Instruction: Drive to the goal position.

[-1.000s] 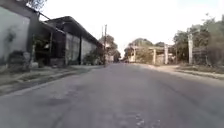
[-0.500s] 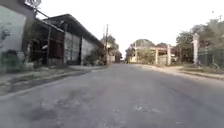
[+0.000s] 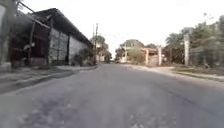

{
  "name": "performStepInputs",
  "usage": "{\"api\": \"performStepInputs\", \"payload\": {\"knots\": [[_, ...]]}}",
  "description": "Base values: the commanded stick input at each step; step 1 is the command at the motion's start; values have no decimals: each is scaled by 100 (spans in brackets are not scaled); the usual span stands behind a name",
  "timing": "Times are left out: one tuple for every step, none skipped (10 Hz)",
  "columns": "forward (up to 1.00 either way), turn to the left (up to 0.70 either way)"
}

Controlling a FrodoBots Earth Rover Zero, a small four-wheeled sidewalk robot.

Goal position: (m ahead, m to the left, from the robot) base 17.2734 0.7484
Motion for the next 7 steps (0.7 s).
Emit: {"api": "performStepInputs", "payload": {"knots": [[100,0],[100,0],[100,0],[100,0],[100,0],[100,0],[100,0]]}}
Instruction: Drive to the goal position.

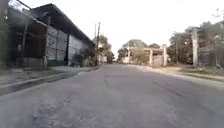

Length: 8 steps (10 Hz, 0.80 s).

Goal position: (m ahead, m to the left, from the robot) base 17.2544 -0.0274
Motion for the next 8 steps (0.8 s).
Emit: {"api": "performStepInputs", "payload": {"knots": [[100,0],[100,0],[100,0],[100,0],[100,0],[100,0],[100,0],[100,0]]}}
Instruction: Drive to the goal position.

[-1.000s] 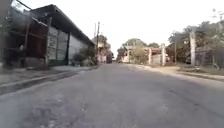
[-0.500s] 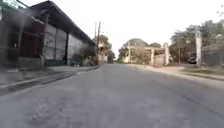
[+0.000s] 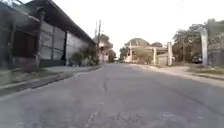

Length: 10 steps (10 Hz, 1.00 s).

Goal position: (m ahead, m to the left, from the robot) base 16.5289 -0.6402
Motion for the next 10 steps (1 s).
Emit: {"api": "performStepInputs", "payload": {"knots": [[100,0],[100,0],[100,0],[100,0],[100,0],[100,0],[100,0],[100,0],[100,0],[100,0]]}}
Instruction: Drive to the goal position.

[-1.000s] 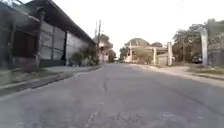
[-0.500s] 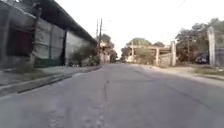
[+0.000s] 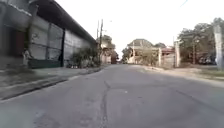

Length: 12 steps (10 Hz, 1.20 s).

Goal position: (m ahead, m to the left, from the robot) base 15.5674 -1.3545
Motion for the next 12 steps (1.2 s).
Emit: {"api": "performStepInputs", "payload": {"knots": [[100,0],[100,0],[100,0],[100,0],[100,0],[100,0],[100,0],[100,0],[100,0],[100,0],[100,0],[100,0]]}}
